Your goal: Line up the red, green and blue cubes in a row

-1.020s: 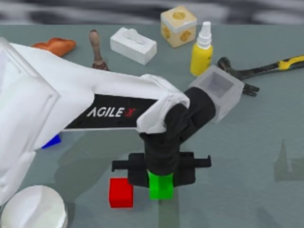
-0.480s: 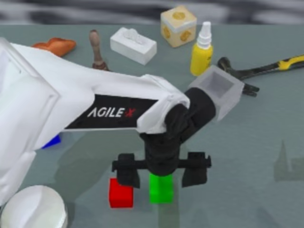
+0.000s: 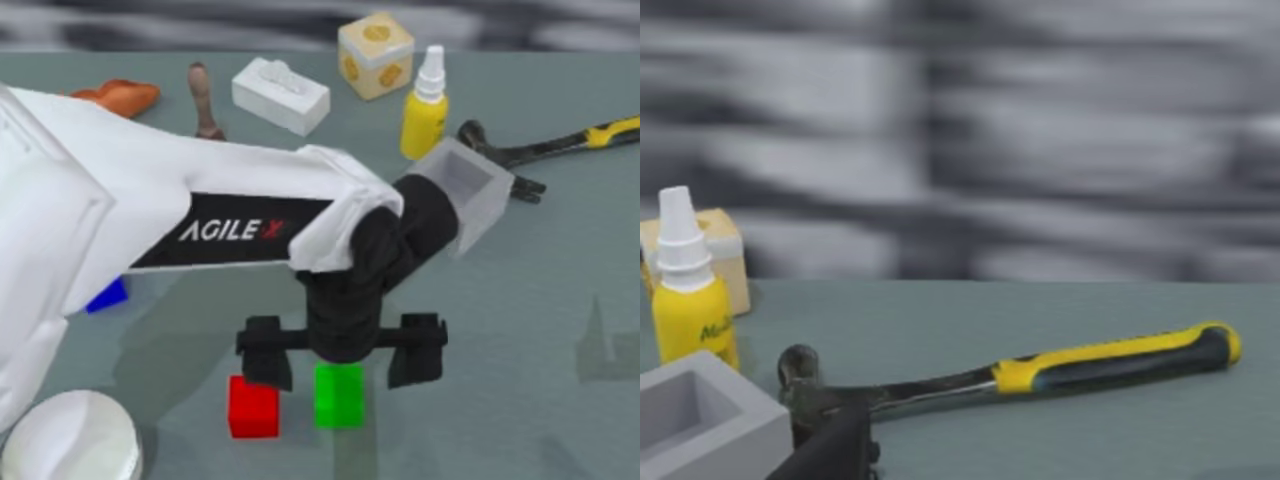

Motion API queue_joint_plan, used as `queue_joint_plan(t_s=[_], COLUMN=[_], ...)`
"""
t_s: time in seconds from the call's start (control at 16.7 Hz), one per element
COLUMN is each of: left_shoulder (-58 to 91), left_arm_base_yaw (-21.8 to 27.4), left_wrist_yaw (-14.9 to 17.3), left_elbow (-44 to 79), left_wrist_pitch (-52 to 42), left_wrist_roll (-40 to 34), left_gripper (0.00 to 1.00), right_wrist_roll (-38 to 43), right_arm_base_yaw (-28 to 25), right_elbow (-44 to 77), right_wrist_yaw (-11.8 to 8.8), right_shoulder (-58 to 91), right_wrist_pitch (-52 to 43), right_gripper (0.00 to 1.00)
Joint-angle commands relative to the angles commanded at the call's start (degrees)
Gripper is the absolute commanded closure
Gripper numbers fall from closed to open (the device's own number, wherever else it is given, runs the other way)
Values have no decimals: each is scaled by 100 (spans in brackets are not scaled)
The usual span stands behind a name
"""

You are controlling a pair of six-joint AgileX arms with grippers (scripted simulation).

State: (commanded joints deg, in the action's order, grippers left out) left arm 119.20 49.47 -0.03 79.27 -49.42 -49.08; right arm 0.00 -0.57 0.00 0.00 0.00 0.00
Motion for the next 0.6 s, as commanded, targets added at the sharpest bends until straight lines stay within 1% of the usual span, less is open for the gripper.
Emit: queue_joint_plan(t_s=[0.3, 0.6], left_shoulder=[-411, -473], left_arm_base_yaw=[-86, -74], left_wrist_yaw=[-1, -2], left_elbow=[583, 649], left_wrist_pitch=[-1059, -1159], left_wrist_roll=[-19, -13], left_gripper=[0, 0], right_wrist_roll=[0, 0], right_arm_base_yaw=[0, 0], right_elbow=[0, 0], right_wrist_yaw=[0, 0], right_shoulder=[0, 0], right_wrist_pitch=[0, 0], right_gripper=[0, 0])
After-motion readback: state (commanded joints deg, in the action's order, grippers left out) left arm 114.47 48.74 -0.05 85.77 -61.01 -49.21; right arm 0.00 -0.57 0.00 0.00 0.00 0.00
